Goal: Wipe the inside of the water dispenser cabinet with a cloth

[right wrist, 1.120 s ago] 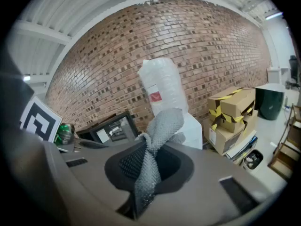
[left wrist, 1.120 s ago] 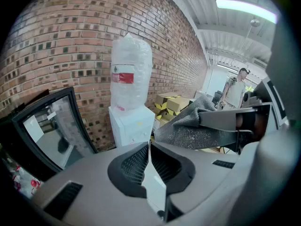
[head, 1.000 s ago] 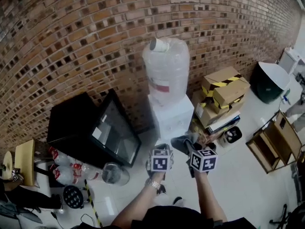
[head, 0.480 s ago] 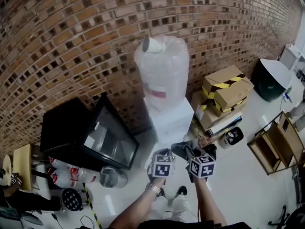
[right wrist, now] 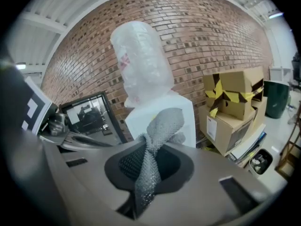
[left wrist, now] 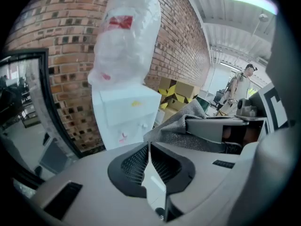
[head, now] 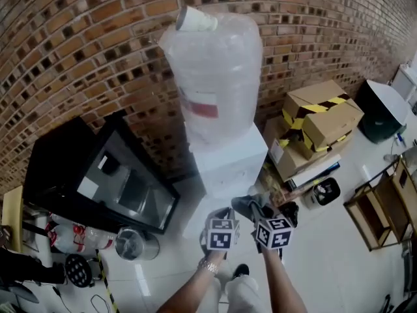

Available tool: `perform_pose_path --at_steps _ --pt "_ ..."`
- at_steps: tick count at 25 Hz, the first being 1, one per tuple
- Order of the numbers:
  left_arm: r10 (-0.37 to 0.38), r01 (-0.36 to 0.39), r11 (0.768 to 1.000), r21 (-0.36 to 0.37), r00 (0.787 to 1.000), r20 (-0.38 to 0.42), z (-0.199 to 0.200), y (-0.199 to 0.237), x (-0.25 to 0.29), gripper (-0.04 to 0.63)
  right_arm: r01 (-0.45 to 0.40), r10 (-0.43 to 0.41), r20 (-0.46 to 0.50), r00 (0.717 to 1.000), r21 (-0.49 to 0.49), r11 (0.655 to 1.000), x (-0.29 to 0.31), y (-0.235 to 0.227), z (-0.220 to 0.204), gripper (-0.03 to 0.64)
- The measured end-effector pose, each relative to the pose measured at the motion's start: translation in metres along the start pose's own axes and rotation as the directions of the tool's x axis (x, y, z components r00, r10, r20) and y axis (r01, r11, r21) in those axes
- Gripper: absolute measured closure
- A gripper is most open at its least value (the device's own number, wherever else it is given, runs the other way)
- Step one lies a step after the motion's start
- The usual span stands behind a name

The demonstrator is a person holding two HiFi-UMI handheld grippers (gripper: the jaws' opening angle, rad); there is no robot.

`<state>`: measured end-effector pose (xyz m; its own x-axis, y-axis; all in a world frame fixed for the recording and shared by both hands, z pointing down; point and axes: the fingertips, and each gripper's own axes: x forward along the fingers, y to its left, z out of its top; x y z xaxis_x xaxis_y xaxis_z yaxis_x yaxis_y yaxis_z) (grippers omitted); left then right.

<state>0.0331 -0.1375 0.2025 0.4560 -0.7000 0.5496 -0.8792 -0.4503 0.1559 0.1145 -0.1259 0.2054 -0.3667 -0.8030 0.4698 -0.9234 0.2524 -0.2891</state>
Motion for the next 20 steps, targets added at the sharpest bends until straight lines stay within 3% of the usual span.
perform_pose_path --at_steps 5,10,15,20 --pt "0.036 -0.036 0.999 -0.002 0.999 0.026 -0.089 0.025 0.092 0.577 0.019 -0.018 0.005 1.000 -0.033 0.999 0.086 -0.056 -0.104 0.584" --pt "0.024 -0.025 0.999 0.021 0.999 0.047 -0.152 0.061 0.177 0.581 0.047 -0.046 0.006 0.999 -0.154 0.987 0.186 -0.104 -0.195 0.584" --pt "-0.048 0.043 0.997 0.070 0.995 0.082 -0.188 0.080 0.226 0.592 0.033 -0.035 -0.004 0.999 -0.234 0.972 0.276 -0.148 -0.278 0.584" --pt "-0.021 0.010 0.994 0.110 0.994 0.103 -0.232 0.111 0.270 0.592 -0.005 -0.005 -0.040 0.999 -0.258 0.966 0.358 -0.168 -0.348 0.584"
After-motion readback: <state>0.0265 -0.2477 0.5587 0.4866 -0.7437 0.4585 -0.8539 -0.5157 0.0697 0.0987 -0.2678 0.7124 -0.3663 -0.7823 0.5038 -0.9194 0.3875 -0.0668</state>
